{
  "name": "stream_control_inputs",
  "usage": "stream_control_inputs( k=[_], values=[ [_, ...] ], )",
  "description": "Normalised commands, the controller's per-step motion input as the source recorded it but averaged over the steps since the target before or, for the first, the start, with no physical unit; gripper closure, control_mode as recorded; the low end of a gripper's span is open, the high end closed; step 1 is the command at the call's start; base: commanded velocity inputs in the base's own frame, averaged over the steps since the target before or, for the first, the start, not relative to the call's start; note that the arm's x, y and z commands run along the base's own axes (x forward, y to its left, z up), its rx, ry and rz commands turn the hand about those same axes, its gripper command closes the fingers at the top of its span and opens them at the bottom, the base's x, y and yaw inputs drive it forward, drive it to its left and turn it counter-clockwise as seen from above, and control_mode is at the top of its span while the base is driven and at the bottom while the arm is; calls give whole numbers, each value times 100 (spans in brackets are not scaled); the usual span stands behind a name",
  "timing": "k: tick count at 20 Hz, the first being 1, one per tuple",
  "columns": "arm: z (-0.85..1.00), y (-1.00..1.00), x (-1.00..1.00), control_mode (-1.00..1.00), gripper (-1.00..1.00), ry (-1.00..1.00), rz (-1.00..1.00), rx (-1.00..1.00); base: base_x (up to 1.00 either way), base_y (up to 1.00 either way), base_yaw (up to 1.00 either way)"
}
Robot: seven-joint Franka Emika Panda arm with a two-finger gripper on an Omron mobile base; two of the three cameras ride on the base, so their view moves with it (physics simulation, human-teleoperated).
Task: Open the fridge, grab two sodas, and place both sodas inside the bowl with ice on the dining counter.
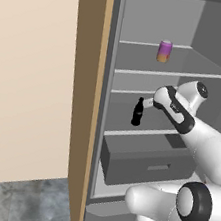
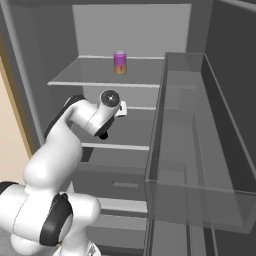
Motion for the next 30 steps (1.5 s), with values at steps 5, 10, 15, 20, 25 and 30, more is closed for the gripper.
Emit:
stream_control_inputs(
  k=[5,10,15,20,25,30],
  values=[
    [-21,8,16,-100,-100,0,0,-2,0,0,0],
    [-21,8,12,-100,-100,0,0,-2,0,0,0],
    [-20,8,12,-100,-100,0,0,-2,0,0,0],
    [-18,7,13,-100,-100,0,0,-2,0,0,0],
    [-13,9,14,-100,-100,0,0,0,0,0,0],
    [-13,9,15,-100,-100,0,0,0,0,0,0]
  ],
)
